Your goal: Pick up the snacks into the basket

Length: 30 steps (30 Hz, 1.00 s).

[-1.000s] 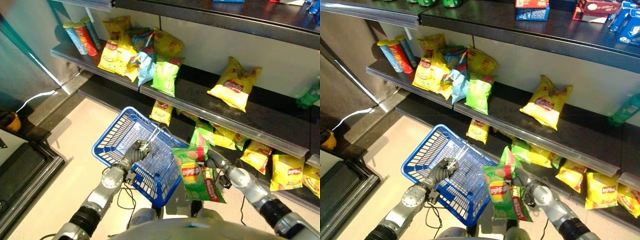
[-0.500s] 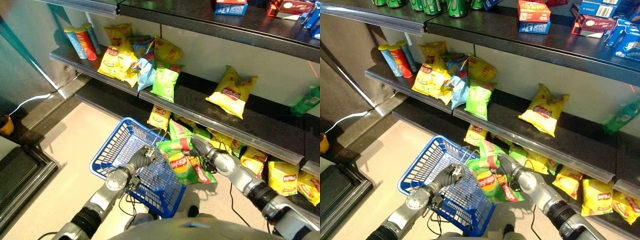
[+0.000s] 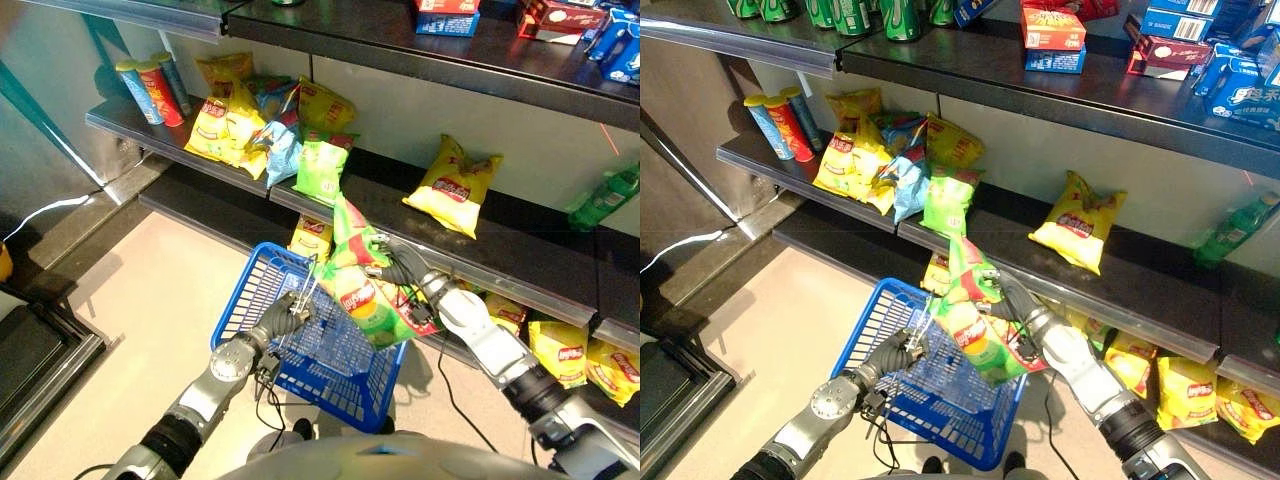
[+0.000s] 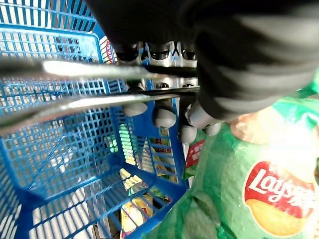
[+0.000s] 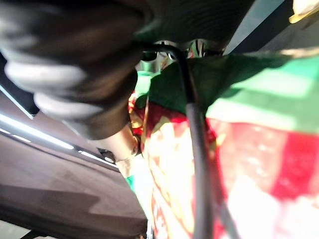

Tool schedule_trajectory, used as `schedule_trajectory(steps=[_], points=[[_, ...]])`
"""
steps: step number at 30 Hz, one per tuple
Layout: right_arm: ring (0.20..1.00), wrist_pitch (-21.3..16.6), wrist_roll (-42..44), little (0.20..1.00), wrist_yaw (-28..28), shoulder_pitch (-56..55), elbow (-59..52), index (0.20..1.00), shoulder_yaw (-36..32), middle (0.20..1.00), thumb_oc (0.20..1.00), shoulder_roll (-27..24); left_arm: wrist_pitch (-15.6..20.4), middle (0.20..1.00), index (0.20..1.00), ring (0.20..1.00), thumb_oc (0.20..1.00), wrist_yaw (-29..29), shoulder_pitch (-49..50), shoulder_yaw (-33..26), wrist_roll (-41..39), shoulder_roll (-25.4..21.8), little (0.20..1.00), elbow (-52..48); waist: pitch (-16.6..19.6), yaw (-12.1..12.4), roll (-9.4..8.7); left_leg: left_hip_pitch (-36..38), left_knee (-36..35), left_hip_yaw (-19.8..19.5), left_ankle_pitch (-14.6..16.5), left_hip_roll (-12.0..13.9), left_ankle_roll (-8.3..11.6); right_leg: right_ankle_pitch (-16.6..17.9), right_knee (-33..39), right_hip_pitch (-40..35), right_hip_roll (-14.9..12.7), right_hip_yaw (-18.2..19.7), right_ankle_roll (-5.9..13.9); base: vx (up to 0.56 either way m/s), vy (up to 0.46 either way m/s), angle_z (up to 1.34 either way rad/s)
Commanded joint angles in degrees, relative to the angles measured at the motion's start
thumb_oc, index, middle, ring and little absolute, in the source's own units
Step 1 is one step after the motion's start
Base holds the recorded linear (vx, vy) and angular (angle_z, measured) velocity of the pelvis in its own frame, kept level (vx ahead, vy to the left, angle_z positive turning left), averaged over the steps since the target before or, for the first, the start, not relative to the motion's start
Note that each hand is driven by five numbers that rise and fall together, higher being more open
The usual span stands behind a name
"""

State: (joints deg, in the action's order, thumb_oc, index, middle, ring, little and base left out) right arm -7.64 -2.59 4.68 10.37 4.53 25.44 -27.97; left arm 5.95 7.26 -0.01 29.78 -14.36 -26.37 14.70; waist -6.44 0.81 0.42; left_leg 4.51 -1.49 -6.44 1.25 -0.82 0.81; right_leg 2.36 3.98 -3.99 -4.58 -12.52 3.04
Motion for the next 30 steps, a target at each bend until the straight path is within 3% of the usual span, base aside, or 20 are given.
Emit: schedule_trajectory(steps=[1, 11, 17, 30], points=[[0.200, -4.78, 4.64, 0.200, 0.87, 1.65, -7.33, 0.200, -0.30, 0.200, 0.200, 1.07, 5.39, 0.200, 0.200, 0.200, 0.200, 0.84, -5.71, -0.94, -0.34, 0.48, 0.200, -5.41, 2.35, 0.09, -2.66, -2.18, 1.41, -0.19, 2.13, -4.77, -1.33, -10.78, -9.26, -1.32, 0.92, -1.73, 1.42, 0.00, -0.020, 0.10], [0.200, -5.16, 9.30, 0.200, 1.90, 2.05, -11.75, 0.200, -0.63, 0.200, 0.200, 1.15, 5.79, 0.200, 0.200, 0.200, 0.200, -0.62, -6.50, -1.77, 0.98, 1.58, 0.200, -1.27, 2.15, -0.36, -2.58, -2.42, 1.97, -0.54, 2.33, -4.62, -1.27, -11.29, -10.84, -0.64, 0.77, -2.12, 1.18, 0.00, -0.004, 0.02], [0.200, -4.71, 9.48, 0.200, 0.83, -0.56, -10.25, 0.200, -4.23, 0.200, 0.200, 0.19, 6.01, 0.200, 0.200, 0.200, 0.200, -2.61, -5.63, -5.99, -0.57, 2.44, 0.200, -0.18, 2.15, -0.43, -2.74, -3.17, 2.41, -1.09, 2.32, -4.58, -1.13, -11.65, -11.64, 0.13, 0.71, -2.68, 0.96, 0.00, -0.002, 0.01], [0.200, -6.69, 13.71, 0.200, 0.39, -3.42, -17.77, 0.200, -12.22, 0.200, 0.200, -1.46, 6.48, 0.200, 0.200, 0.200, 0.200, -6.35, -6.30, -11.08, 1.60, 4.59, 0.200, 6.72, 2.94, -1.42, -2.81, -2.88, 1.91, -1.01, 2.35, -4.28, -1.04, -11.91, -11.56, 0.12, 0.97, -2.53, 0.93, 0.01, -0.006, 0.03]])
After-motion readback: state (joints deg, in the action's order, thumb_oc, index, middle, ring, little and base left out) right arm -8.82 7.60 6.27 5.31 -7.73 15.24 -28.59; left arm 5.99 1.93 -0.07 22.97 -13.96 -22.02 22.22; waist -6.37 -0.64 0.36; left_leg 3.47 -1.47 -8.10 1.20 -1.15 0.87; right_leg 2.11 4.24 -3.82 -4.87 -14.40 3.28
